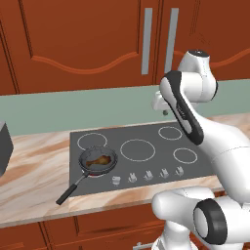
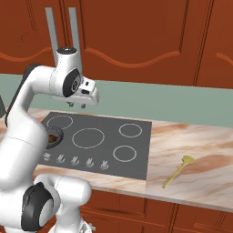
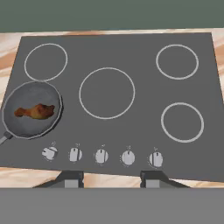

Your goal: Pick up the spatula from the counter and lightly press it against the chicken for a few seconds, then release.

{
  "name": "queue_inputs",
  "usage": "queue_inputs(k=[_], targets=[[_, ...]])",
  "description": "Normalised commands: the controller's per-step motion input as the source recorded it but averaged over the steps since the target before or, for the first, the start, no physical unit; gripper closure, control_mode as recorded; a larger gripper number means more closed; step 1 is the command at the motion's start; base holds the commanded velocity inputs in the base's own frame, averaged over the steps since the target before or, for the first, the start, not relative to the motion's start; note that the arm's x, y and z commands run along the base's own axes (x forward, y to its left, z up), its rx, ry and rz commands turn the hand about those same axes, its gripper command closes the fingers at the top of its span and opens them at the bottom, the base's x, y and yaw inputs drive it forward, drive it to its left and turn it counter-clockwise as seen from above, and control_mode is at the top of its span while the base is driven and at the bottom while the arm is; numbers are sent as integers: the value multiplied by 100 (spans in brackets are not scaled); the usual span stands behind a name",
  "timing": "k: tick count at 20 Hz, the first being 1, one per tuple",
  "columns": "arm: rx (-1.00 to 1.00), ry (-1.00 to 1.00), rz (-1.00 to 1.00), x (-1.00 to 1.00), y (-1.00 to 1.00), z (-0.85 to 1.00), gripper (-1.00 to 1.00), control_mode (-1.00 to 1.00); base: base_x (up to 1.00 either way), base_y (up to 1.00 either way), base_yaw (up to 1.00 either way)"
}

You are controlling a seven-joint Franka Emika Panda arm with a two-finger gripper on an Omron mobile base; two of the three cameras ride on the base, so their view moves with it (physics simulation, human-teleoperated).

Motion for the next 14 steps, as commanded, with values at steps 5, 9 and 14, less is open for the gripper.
queue_inputs(k=[5,9,14], targets=[[0,-2,0,-16,0,0,-100,-100,0,0,0],[2,-6,-1,-41,-8,-11,-100,-100,0,0,0],[0,-1,0,-40,-18,-20,-100,-100,0,0,0]])
